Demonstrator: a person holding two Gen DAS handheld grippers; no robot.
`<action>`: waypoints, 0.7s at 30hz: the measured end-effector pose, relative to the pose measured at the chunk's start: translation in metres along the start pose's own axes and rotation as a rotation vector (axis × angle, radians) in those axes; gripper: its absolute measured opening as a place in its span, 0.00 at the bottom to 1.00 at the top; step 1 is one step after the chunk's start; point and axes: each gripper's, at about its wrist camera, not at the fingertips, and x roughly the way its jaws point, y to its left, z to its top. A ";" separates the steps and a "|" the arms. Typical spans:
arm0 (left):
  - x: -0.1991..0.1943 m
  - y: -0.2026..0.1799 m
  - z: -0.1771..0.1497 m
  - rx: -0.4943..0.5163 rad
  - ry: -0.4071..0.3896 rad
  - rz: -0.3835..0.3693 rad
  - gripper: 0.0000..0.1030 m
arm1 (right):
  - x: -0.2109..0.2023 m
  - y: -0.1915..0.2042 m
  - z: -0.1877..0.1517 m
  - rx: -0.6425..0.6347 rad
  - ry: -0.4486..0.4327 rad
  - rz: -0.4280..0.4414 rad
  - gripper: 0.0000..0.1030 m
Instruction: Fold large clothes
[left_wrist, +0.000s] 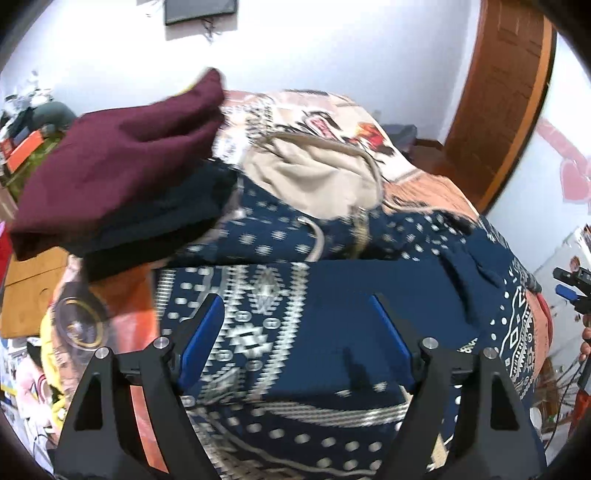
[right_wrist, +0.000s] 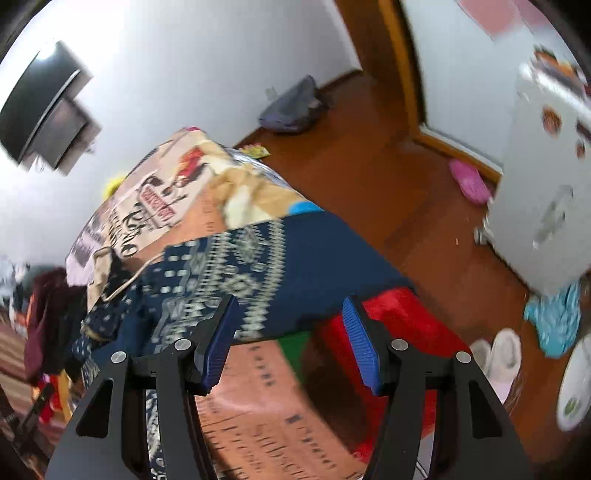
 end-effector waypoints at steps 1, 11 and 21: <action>0.004 -0.005 -0.001 0.005 0.009 -0.006 0.77 | 0.005 -0.006 0.000 0.024 0.016 0.003 0.53; 0.033 -0.040 -0.009 0.073 0.077 -0.028 0.77 | 0.051 -0.030 0.010 0.112 0.082 0.037 0.54; 0.043 -0.034 -0.016 0.053 0.103 -0.025 0.77 | 0.070 -0.037 0.024 0.149 0.033 -0.039 0.22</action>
